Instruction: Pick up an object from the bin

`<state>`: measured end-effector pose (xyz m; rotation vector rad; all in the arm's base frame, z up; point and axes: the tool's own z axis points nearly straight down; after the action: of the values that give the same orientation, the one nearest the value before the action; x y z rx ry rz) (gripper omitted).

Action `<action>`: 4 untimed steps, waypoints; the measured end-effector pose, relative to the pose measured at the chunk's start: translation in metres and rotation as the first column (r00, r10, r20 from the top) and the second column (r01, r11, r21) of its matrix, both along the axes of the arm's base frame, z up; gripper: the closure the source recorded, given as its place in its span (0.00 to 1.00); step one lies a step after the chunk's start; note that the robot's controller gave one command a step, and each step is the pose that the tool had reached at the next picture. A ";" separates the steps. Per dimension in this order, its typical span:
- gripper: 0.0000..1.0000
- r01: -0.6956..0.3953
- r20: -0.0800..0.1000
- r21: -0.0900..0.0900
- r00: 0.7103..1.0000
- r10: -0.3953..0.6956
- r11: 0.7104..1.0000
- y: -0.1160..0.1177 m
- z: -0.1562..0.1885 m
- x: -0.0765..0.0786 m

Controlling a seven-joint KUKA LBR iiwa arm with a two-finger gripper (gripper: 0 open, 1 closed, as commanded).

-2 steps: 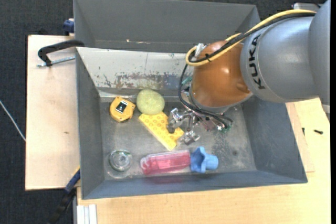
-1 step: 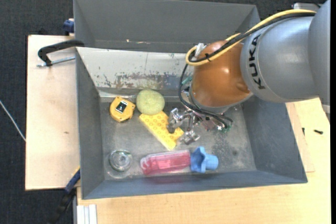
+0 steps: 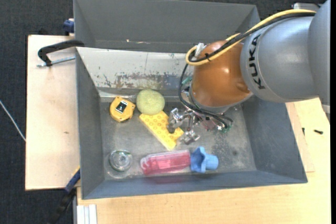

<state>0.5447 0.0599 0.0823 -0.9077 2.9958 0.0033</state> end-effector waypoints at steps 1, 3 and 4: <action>1.00 0.000 0.000 0.000 1.000 0.000 1.000 0.000 0.000 0.000; 1.00 0.000 0.000 0.000 1.000 0.000 1.000 0.000 0.000 0.000; 1.00 0.000 0.000 0.000 1.000 0.000 1.000 0.000 0.000 0.000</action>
Offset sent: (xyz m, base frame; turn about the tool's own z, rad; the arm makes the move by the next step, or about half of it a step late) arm 0.0000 0.0000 0.0000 0.0000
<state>0.5449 0.0597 0.0825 -0.9075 2.9958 0.0032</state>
